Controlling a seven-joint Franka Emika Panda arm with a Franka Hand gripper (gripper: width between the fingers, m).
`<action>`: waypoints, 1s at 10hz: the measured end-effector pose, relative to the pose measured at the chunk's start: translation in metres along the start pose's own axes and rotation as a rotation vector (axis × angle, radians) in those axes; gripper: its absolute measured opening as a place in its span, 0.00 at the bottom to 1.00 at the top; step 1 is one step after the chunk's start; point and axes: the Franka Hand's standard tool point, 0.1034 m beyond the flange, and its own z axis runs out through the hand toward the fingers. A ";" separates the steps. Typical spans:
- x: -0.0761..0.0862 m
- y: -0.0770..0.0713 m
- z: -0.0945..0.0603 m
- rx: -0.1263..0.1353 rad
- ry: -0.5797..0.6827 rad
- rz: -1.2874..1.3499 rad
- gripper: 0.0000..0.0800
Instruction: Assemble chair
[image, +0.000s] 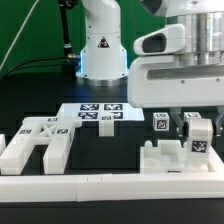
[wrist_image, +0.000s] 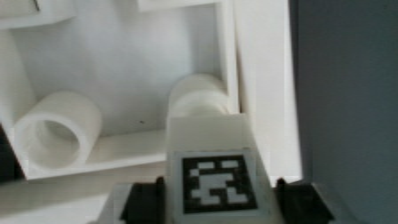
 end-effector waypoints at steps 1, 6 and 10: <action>0.004 0.008 0.000 -0.002 -0.001 0.138 0.36; 0.012 0.022 -0.001 -0.079 0.061 0.442 0.37; 0.014 0.029 -0.002 -0.131 0.126 0.592 0.38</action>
Offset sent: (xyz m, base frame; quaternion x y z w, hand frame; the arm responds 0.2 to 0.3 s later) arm 0.0022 0.0197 -0.0066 0.0022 0.0276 0.2576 0.9658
